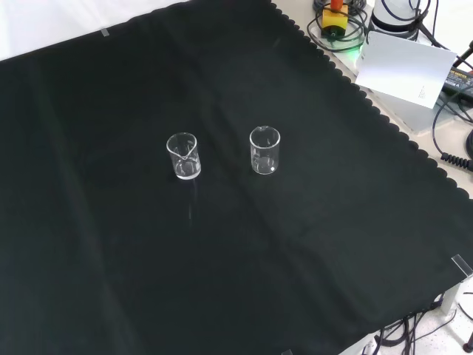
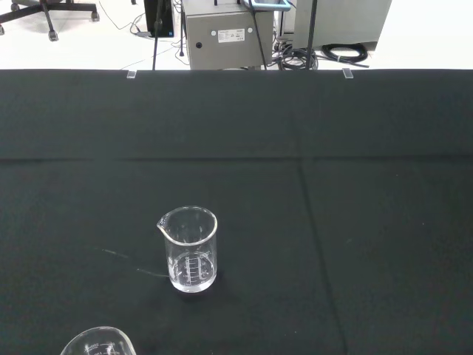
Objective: Pick up the beaker on the right.
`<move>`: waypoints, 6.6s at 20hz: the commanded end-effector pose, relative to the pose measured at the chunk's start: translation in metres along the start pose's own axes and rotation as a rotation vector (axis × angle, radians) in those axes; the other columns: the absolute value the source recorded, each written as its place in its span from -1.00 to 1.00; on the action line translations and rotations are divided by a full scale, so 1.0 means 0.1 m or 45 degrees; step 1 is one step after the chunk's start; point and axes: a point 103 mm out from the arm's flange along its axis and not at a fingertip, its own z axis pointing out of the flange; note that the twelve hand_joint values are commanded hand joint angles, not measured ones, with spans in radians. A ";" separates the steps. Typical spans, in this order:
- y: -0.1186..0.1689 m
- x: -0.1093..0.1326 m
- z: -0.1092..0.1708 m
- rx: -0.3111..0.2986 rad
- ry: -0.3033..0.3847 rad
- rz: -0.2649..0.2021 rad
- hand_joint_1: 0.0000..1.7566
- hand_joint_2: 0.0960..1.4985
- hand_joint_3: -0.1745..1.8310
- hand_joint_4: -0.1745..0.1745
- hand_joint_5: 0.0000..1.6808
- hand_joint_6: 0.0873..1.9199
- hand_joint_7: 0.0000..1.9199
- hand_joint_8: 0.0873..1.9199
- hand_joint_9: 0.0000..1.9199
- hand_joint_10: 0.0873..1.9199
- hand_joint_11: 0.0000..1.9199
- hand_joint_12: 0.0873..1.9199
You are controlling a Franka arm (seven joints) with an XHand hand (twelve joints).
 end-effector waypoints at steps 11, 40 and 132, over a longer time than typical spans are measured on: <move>0.00 -0.06 0.03 -0.016 0.000 0.014 -1.00 0.56 -0.41 0.00 -0.75 -1.00 -0.98 -0.58 -0.86 -0.42 -1.00 0.28; 1.69 -0.21 1.86 0.127 0.205 -0.055 -0.43 0.26 -0.43 -0.08 -0.62 -1.00 -0.83 -0.43 -0.67 -0.37 -0.96 0.41; 2.53 0.43 4.36 0.239 1.030 -0.381 0.00 -0.44 -0.15 -0.11 -0.48 -1.00 -0.77 -0.35 -0.62 -0.41 -0.96 0.41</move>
